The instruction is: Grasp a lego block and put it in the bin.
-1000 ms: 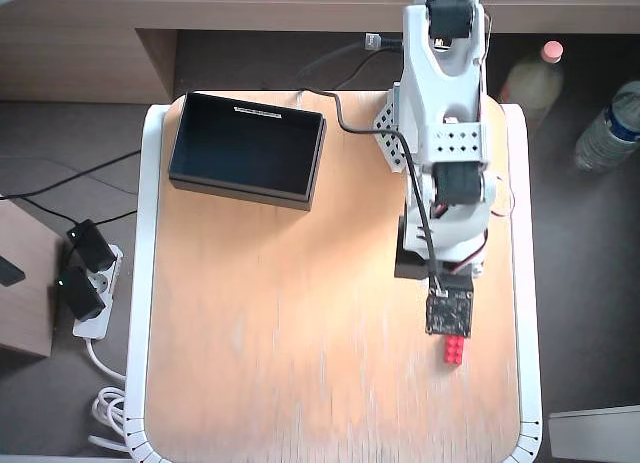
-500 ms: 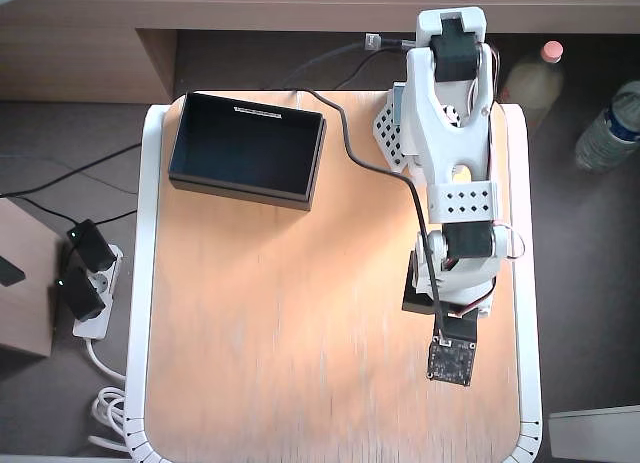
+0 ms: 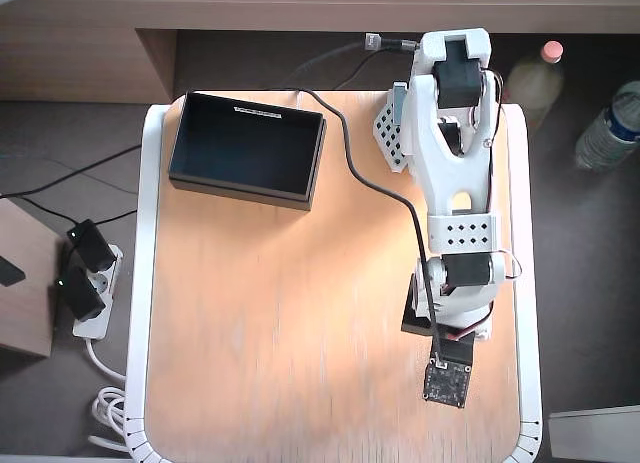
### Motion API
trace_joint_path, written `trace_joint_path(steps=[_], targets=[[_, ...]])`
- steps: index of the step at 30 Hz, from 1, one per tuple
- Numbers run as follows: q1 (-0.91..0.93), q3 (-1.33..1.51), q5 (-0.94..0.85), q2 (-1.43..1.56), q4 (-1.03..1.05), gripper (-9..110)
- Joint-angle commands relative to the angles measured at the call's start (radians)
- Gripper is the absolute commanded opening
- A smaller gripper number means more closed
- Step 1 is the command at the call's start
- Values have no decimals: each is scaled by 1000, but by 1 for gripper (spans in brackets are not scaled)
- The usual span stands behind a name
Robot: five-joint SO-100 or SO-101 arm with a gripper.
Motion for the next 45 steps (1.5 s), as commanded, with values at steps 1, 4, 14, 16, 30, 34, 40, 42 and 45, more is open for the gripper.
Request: trace_joint_path(steps=[1, 4, 14, 16, 30, 34, 40, 42, 45], targets=[[-21, -127, -8, -8, -54, 23], [-21, -127, -9, -32, -72, 23], [-25, -127, -21, -94, -110, 23], [-25, -127, -23, -104, -124, 23], [-23, -127, -25, -155, -176, 22], [-23, -127, -26, -161, -187, 22], [-23, -126, -38, -173, -187, 19], [-21, -124, -44, -178, -187, 17], [-20, -124, -54, -179, -187, 13]])
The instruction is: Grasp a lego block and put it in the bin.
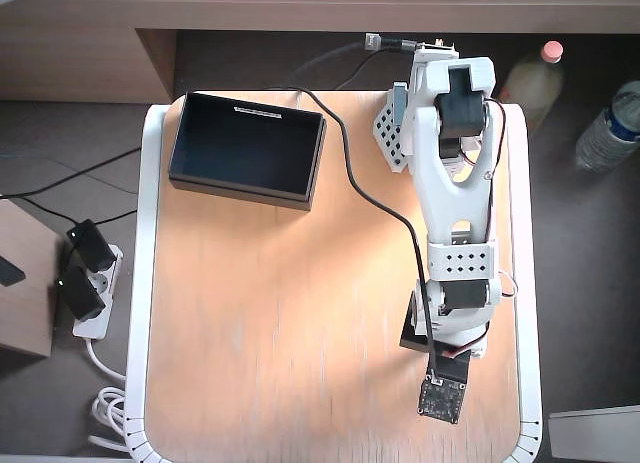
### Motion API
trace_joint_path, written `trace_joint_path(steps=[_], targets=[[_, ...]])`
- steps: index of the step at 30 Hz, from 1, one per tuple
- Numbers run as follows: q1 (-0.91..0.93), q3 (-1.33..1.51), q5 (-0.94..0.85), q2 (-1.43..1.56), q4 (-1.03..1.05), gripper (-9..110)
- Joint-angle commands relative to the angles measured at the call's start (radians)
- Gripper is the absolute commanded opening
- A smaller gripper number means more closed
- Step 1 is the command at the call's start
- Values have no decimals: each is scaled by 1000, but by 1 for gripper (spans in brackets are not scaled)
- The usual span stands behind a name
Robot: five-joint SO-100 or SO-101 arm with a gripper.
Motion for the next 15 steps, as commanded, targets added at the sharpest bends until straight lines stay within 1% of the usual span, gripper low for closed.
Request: trace_joint_path(steps=[1, 3, 9, 15], targets=[[-20, -100, -14, 6, -21, 11], [-20, -100, -18, 6, -21, 10], [-23, -83, -32, 5, -20, 0], [-26, -40, -54, 21, -20, 0]])
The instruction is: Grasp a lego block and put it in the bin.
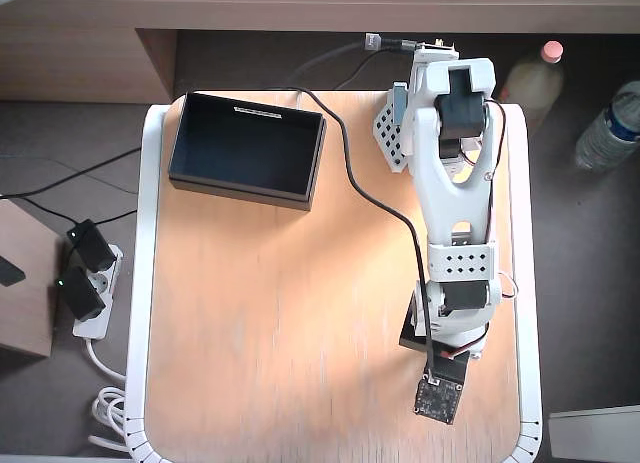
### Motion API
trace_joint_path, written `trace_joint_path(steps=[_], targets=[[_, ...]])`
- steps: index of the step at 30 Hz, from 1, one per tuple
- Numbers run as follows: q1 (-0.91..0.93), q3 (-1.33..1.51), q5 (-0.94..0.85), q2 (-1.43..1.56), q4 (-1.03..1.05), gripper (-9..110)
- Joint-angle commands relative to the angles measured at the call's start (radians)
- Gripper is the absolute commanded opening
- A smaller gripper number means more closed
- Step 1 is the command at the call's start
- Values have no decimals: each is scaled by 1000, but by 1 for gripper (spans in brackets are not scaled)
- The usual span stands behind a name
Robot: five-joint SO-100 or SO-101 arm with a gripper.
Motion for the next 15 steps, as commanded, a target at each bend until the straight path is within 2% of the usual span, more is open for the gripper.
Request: trace_joint_path(steps=[1, 15], targets=[[-28, -28, -17, 37, -20, 0], [103, -15, 34, 440, 264, 0]])
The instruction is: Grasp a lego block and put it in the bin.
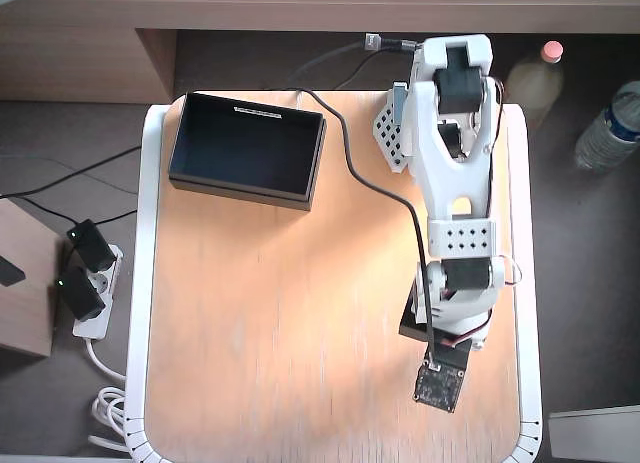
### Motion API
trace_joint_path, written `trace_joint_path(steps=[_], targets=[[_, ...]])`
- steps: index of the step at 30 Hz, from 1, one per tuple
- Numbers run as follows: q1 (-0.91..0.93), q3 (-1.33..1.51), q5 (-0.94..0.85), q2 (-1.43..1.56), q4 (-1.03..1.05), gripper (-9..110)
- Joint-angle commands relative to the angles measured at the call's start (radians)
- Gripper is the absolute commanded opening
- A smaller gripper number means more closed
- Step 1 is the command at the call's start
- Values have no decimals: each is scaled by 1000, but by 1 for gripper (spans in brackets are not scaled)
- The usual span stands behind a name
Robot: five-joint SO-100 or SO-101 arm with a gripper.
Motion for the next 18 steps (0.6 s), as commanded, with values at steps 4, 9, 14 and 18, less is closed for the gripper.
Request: trace_joint_path(steps=[4, 9, 14, 18], targets=[[153, -25, 60, 322, 175, 0], [362, -25, 156, 428, 209, 0], [592, -25, 250, 472, 207, 0], [773, -48, 296, 480, 207, 0]])
